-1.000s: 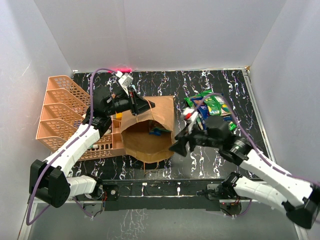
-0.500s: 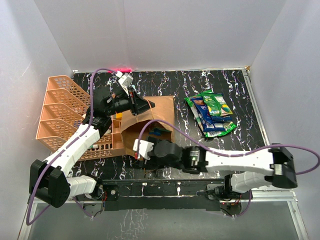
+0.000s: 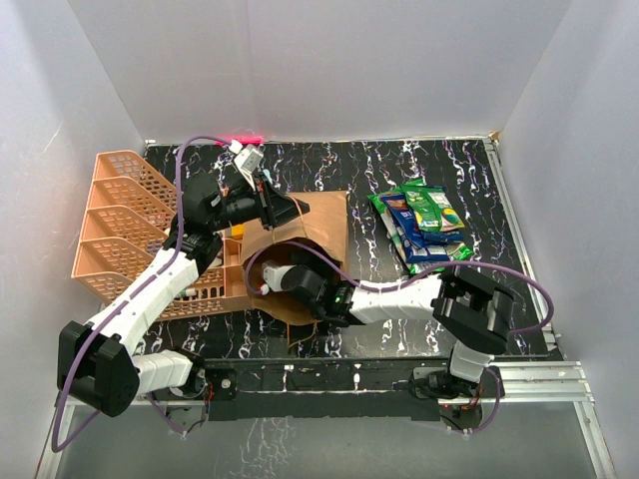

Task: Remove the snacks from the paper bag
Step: Take out the snack from the paper bag.

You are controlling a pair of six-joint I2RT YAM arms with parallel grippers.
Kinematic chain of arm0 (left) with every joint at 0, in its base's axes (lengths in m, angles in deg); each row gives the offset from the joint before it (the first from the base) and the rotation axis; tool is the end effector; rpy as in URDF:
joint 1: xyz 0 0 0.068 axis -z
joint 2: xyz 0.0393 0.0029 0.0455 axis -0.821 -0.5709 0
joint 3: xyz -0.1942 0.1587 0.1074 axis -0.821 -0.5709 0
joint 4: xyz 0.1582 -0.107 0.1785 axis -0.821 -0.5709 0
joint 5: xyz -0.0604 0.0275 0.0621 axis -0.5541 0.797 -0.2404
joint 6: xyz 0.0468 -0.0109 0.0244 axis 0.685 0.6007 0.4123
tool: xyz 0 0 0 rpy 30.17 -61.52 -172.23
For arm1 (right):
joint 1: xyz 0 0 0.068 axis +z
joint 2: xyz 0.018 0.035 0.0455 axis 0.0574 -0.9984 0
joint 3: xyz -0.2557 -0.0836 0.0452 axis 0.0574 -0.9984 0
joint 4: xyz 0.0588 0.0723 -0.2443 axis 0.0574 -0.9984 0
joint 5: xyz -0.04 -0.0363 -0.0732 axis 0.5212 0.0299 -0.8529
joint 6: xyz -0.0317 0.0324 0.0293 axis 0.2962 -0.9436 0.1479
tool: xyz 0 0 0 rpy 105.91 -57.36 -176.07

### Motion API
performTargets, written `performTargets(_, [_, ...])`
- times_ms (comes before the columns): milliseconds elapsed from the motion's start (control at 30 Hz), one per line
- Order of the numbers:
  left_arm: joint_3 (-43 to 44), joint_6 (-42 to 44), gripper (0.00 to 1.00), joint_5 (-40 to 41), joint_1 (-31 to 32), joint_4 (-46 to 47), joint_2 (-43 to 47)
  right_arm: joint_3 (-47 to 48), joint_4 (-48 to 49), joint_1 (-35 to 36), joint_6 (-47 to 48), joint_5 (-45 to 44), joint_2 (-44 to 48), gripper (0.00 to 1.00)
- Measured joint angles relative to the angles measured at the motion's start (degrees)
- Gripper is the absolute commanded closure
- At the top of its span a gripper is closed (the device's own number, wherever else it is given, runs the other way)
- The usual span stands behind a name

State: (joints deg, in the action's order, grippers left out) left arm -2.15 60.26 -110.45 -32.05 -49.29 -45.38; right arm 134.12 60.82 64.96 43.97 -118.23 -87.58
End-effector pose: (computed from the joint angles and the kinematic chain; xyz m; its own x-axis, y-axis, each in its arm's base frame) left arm 0.2449 -0.1323 0.3619 -0.3604 -0.2231 -0.9057 0.8614 0.2930 -0.4150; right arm 0.1528 0.3153 0.1874 0.1573 -0.9666 -0.2021 -0.5003 0.0985 -0.8602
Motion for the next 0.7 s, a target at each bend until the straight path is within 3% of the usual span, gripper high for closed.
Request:
performTargets(400, [0.0, -1.0, 1.0, -0.3, 0.0, 0.7, 0.6, 4.5, 4.3, -7.0, 4.3, -1.1, -10.7, 0.4])
performTargets(567, [0.0, -1.0, 1.0, -0.3, 0.0, 0.7, 0.6, 6.2, 7.5, -10.1, 5.7, -1.9, -15.1, 0.52])
performTargets(700, [0.0, -1.0, 1.0, -0.3, 0.0, 0.7, 0.6, 6.5, 9.7, -12.0, 6.6, -1.9, -17.5, 0.75])
